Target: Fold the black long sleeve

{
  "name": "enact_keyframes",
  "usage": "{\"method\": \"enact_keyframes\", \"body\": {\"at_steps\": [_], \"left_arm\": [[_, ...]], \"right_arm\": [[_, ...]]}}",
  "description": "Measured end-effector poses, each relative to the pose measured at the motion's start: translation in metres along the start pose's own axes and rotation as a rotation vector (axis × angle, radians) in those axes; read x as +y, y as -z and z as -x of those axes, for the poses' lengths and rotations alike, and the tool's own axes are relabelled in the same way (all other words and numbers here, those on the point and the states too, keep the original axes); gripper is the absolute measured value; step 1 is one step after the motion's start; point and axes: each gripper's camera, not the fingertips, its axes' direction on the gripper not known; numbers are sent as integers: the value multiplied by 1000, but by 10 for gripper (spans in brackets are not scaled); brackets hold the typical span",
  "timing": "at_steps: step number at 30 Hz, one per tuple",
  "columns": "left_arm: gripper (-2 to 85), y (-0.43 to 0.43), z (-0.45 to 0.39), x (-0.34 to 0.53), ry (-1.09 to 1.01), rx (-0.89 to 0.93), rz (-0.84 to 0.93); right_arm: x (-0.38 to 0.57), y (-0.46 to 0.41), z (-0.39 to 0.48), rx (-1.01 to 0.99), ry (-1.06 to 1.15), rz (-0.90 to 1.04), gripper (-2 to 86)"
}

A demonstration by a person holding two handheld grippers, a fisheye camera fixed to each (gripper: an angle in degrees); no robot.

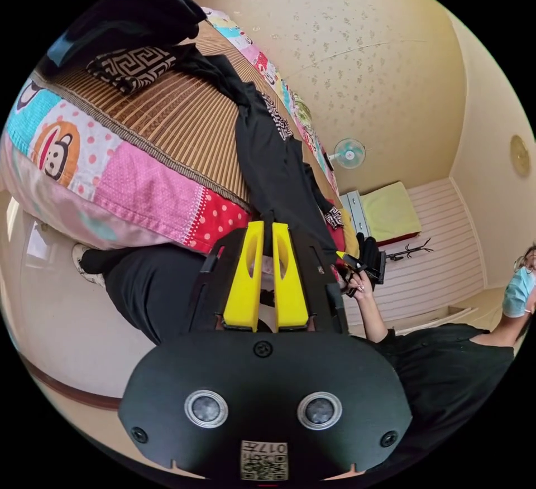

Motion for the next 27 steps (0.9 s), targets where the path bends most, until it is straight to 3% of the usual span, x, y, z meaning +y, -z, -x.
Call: {"method": "enact_keyframes", "body": {"at_steps": [12, 18, 24, 27], "left_arm": [[47, 5, 18, 38, 47, -42, -82], [49, 38, 24, 51, 67, -125, -204], [46, 47, 18, 51, 28, -126, -250], [41, 39, 20, 56, 29, -91, -255]], "right_arm": [[-2, 8, 32, 24, 27, 40, 27], [-34, 66, 33, 199, -60, -123, 54], [-119, 106, -5, 321, -348, -220, 74], [-144, 117, -30, 170, -502, -292, 87]]}}
